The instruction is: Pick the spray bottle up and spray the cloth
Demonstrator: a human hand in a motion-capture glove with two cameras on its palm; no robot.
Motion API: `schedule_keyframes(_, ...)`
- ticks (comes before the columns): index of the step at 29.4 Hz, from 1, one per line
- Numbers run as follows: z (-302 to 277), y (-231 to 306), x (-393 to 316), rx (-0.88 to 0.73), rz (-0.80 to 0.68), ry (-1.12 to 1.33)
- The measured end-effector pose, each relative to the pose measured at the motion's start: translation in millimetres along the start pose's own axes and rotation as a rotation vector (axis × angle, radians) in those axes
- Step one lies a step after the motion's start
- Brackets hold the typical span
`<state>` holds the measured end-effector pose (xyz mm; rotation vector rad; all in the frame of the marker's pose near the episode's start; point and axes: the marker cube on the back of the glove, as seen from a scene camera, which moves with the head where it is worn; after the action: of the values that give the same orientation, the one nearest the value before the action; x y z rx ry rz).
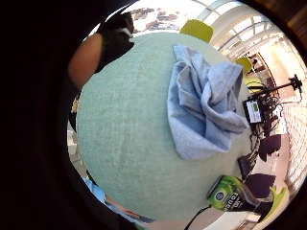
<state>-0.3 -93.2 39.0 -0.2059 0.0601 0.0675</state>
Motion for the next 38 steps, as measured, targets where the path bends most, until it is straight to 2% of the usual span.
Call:
schedule_keyframes(7, 3, 3, -1, -0.034, 0.005, 0.021)
schedule_keyframes(14, -5, 21, 5, -0.109, 0.074, 0.014)
schedule_keyframes(23, -24, 98, 31, -0.066, 0.161, -0.002)
schedule_keyframes(33, -40, 181, 54, 0.118, 0.296, -0.124)
schedule_keyframes(38, -38, 223, 71, 0.142, 0.358, -0.141)
